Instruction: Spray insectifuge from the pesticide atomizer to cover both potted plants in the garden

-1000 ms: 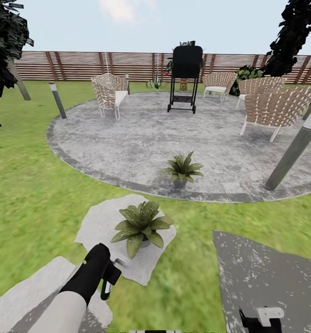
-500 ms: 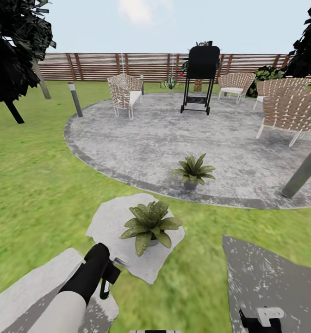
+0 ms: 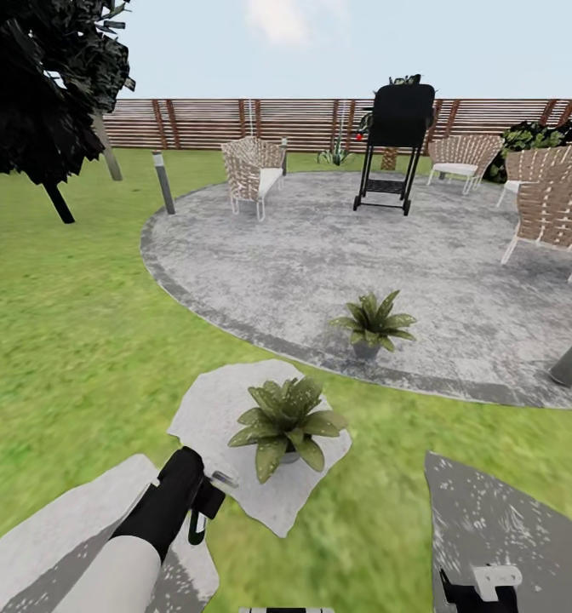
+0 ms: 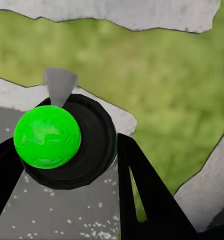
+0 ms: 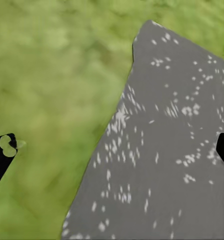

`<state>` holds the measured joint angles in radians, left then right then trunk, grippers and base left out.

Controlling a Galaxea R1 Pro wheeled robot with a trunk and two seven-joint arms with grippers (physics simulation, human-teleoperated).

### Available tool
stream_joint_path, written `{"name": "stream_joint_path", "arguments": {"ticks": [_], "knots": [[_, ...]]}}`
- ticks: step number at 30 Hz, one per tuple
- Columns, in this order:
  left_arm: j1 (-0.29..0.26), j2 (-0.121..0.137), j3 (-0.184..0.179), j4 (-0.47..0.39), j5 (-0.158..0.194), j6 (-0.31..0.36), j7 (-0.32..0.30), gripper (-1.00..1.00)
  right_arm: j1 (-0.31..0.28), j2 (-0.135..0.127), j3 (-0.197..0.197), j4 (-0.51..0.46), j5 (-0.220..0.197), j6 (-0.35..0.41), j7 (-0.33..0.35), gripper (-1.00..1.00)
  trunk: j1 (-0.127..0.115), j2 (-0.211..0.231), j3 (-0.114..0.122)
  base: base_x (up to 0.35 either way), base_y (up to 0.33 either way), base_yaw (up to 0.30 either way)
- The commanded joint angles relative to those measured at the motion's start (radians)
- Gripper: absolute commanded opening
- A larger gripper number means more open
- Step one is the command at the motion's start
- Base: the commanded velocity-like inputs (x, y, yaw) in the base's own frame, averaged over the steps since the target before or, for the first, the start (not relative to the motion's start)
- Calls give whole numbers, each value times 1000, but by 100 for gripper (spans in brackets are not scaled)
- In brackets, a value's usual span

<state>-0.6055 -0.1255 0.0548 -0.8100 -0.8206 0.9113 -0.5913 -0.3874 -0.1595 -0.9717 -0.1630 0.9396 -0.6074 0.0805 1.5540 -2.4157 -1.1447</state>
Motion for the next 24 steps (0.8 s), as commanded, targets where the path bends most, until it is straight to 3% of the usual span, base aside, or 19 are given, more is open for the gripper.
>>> {"name": "stream_joint_path", "arguments": {"ticks": [1,24], "knots": [[0,-2,4,-1,-11,2,-10,-100,-1,0,-9,0,1,-3,8,100,0,0,-1,83,-256,2],[0,-1,5,-1,-12,6,-8,-100,-1,0,-8,1,1,-3,8,100,0,0,-1,-60,-286,21]]}}
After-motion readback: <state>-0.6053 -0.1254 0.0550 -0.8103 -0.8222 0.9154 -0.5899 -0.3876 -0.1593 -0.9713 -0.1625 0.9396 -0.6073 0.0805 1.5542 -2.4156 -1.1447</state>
